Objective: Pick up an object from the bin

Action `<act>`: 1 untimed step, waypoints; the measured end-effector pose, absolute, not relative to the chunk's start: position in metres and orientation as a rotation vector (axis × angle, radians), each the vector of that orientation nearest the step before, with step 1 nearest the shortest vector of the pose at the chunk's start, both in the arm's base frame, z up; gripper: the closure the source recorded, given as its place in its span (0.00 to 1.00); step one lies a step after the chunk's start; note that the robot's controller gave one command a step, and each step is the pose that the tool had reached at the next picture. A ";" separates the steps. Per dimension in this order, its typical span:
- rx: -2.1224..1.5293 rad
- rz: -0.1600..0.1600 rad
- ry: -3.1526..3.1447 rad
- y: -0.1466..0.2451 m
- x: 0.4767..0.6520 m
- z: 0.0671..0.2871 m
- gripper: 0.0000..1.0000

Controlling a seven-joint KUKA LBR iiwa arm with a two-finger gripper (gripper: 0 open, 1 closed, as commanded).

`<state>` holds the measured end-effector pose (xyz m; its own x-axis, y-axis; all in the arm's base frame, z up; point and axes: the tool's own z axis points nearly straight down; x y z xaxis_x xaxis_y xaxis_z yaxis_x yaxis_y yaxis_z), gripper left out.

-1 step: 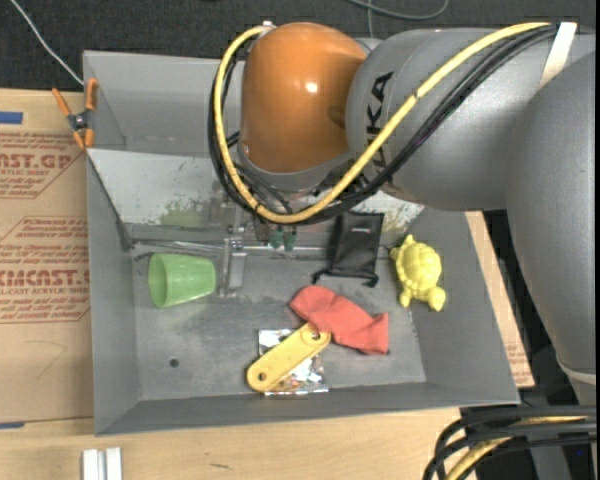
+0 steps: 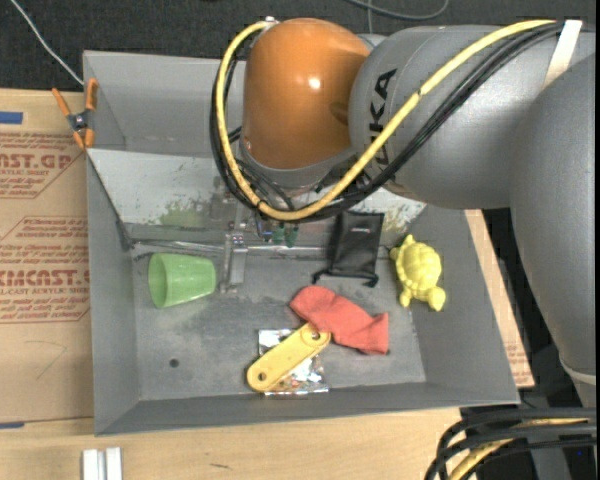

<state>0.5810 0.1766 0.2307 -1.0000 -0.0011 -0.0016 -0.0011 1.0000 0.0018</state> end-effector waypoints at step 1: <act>-0.069 0.004 3.139 0.136 0.559 0.178 0.00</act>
Offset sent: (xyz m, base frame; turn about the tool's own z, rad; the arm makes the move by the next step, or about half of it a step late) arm -0.0397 -0.0209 0.1034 -0.0046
